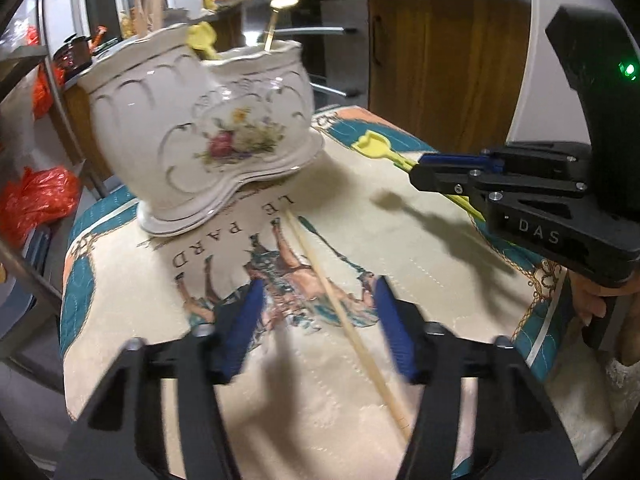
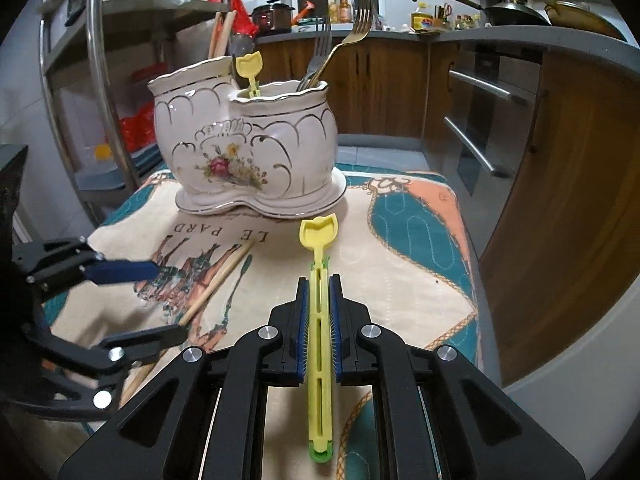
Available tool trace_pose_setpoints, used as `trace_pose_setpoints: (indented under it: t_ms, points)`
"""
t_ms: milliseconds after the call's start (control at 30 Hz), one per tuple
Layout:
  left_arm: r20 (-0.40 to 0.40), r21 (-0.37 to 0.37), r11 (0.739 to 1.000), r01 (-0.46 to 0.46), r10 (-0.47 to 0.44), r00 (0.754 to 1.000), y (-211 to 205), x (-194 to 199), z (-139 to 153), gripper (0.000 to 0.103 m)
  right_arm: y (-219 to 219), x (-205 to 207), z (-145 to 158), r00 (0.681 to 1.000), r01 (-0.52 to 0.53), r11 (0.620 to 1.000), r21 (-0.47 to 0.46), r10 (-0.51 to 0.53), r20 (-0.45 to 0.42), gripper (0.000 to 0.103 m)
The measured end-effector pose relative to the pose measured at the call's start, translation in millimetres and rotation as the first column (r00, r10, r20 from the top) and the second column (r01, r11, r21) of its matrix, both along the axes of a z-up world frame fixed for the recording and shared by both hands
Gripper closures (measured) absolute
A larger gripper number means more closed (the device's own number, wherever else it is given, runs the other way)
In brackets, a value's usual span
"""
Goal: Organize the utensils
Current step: 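Grasp the wooden chopstick with the left tool while the right tool grasps the yellow tongs, then lift the chopstick with the left tool while the right tool carries the tongs toward the short cup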
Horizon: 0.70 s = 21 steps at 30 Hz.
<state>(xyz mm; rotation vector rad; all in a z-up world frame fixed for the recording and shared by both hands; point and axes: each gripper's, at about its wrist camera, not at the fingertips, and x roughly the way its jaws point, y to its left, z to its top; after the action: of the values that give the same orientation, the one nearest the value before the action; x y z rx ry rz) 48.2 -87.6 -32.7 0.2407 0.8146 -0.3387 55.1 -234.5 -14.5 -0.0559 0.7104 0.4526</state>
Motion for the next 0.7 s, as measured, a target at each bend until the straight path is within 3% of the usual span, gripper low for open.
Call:
trace_pose_setpoints:
  t_ms: [100,233,300,367,567,700]
  points:
    - [-0.030,0.028,0.999,0.024,-0.023,0.999,-8.2,2.6,-6.8,0.076,1.6,-4.0,0.2,1.000,-0.009,1.000,0.003,0.009,0.003,0.092]
    - [-0.046,0.034,0.999,0.033,-0.031,0.998,-4.8,6.9,-13.4,0.082,3.1,-5.9,0.1,1.000,-0.017,1.000,0.010,0.017,0.005,0.092]
    - [-0.055,0.030,0.999,0.035,-0.033,0.998,-1.7,8.3,-13.5,0.094,1.5,-6.7,0.9,1.000,-0.019,1.000,0.020,0.019,0.006,0.092]
    - [-0.063,0.041,0.998,0.044,-0.041,0.997,2.9,7.3,-13.4,0.098,-0.5,-7.4,1.5,1.000,-0.022,0.999,0.028,0.022,0.008,0.092]
    - [-0.071,0.060,0.998,0.028,-0.024,0.997,25.4,0.0,-9.2,0.098,-0.4,-10.1,4.1,0.999,-0.031,0.998,0.048,0.030,0.012,0.092]
    - [-0.075,0.052,0.999,0.015,-0.011,0.997,28.2,2.0,-9.9,0.084,4.2,-11.5,5.3,0.999,-0.039,0.997,0.061,0.038,0.015,0.092]
